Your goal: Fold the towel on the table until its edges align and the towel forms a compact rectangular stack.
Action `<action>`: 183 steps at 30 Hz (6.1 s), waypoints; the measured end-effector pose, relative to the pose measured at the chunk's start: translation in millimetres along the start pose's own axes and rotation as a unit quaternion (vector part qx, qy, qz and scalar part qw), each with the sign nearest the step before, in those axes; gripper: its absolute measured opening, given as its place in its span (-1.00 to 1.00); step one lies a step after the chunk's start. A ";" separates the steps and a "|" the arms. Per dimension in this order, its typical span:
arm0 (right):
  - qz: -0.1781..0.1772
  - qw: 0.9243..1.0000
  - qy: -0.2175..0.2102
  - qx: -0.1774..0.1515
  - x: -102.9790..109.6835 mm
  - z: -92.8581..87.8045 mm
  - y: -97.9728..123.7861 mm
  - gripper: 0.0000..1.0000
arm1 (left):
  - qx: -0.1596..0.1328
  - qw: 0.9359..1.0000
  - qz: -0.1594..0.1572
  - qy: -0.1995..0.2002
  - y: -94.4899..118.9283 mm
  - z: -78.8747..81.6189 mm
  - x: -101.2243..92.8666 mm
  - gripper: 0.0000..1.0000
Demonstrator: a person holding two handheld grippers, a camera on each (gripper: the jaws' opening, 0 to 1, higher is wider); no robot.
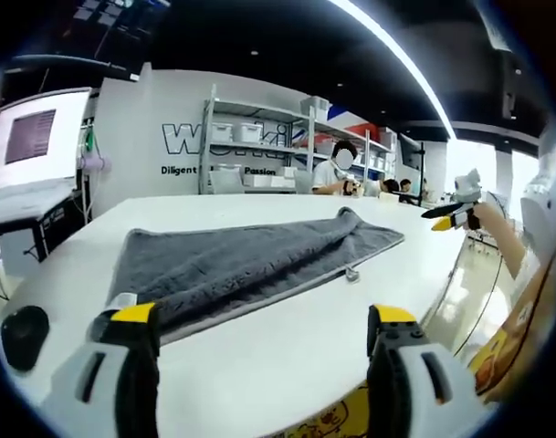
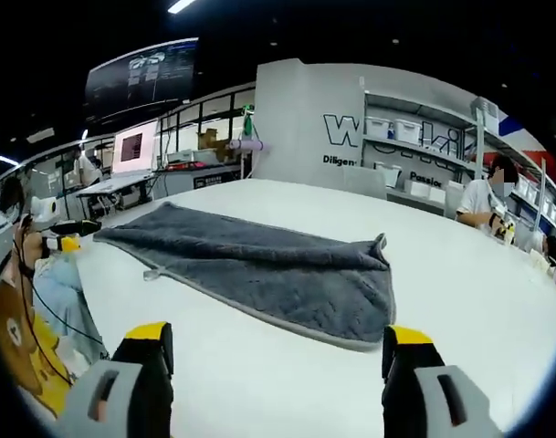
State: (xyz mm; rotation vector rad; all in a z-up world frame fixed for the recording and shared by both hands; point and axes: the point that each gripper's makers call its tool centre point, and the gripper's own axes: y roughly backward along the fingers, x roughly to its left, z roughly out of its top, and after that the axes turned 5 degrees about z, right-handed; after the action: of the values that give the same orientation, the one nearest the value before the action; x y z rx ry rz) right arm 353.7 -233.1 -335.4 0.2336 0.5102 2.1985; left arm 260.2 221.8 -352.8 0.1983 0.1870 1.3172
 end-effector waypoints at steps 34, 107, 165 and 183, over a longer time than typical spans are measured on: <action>0.033 0.996 -0.052 0.070 -64.1 -28.1 -89.0 0.47 | 0.044 0.997 -0.005 -0.064 12.5 2.3 18.0 0.99; 0.011 0.994 -0.058 0.093 -88.0 -88.7 8.6 -0.90 | 0.039 0.997 -0.008 -0.064 13.5 3.4 13.1 0.99; -0.026 0.998 -0.010 -0.060 -37.2 -19.7 76.6 0.70 | 0.042 0.997 -0.009 -0.064 8.4 4.0 14.5 0.99; -0.027 0.996 -0.031 -0.075 -33.0 -19.7 82.0 0.99 | 0.041 0.997 -0.003 -0.059 13.3 0.4 18.1 0.99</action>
State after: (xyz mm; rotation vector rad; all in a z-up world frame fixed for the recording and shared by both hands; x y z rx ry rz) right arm 310.0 -310.3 -317.0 0.2047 0.3111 2.1573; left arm 252.2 242.6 -349.5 0.3446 0.1418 1.2884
